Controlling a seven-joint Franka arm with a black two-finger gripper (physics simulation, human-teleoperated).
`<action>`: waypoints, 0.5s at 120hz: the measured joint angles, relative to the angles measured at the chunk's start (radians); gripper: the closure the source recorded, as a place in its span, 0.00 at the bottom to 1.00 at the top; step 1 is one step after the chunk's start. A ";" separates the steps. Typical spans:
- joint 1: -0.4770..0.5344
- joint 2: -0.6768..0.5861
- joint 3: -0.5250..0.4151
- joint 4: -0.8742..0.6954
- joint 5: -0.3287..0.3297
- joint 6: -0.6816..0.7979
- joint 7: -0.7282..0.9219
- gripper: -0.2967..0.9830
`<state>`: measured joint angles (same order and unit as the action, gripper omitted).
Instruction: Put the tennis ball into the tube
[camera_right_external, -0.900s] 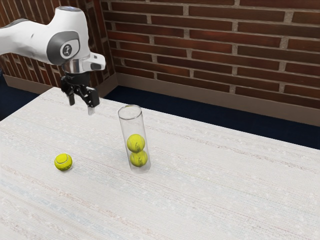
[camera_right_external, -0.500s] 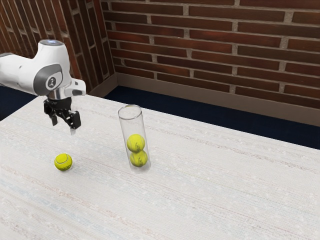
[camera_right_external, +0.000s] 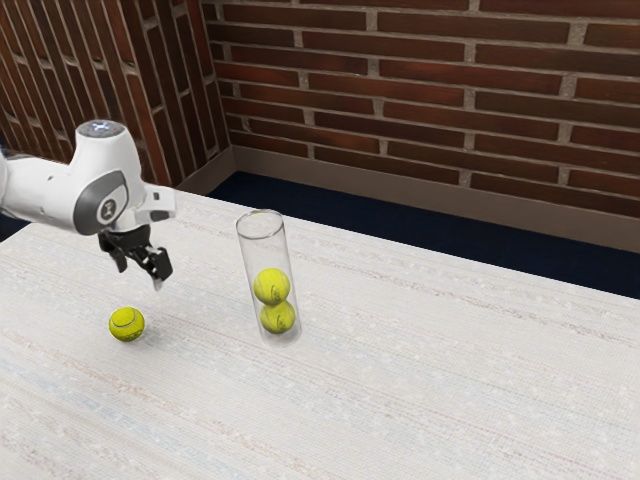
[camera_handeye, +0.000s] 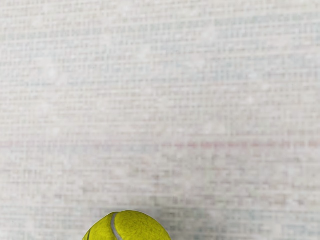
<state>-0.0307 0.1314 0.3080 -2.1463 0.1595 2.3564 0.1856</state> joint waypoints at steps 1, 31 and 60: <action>0.000 -0.001 0.000 -0.002 -0.008 0.002 0.001 0.23; -0.006 -0.007 0.003 -0.067 -0.148 0.022 0.024 0.23; 0.034 -0.001 0.030 -0.110 -0.189 0.028 0.046 0.23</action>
<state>0.0034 0.1305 0.3378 -2.2564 -0.0295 2.3843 0.2319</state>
